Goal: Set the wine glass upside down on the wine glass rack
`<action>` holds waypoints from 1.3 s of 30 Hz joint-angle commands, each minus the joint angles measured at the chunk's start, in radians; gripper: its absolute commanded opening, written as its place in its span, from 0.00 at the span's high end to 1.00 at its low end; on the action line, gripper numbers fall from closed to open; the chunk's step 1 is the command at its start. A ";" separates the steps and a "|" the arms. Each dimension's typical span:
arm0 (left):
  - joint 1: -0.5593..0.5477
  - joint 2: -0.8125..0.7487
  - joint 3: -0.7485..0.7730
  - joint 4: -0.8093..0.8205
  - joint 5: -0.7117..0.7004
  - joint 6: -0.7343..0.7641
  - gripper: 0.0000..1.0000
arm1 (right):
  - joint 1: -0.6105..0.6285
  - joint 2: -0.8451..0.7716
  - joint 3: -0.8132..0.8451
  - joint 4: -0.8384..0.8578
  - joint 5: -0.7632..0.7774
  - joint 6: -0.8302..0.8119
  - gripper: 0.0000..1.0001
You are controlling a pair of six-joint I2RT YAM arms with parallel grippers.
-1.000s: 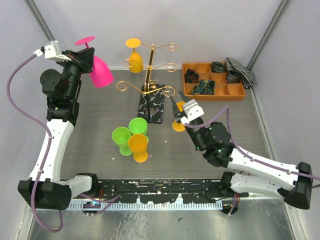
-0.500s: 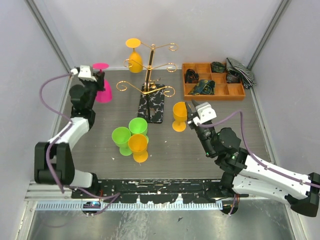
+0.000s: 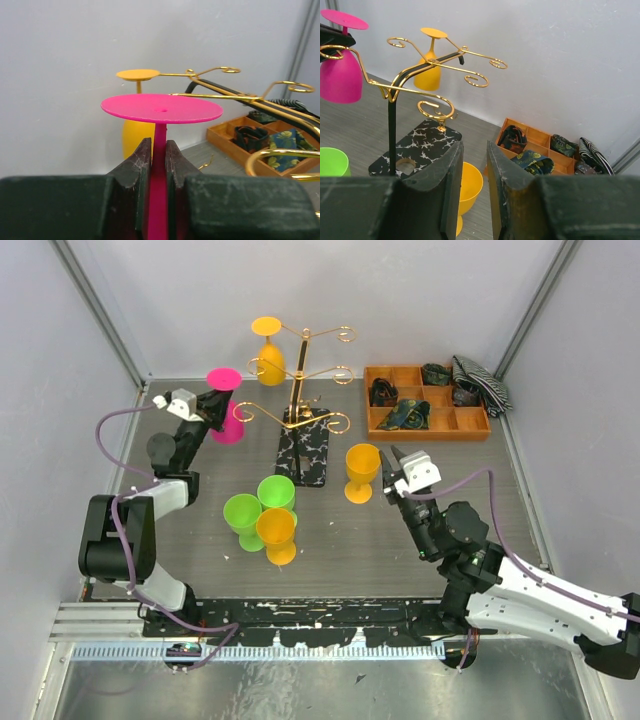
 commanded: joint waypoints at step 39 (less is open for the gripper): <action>-0.105 0.376 0.402 0.101 0.225 -0.129 1.00 | 0.005 0.061 -0.015 0.013 0.070 -0.001 0.75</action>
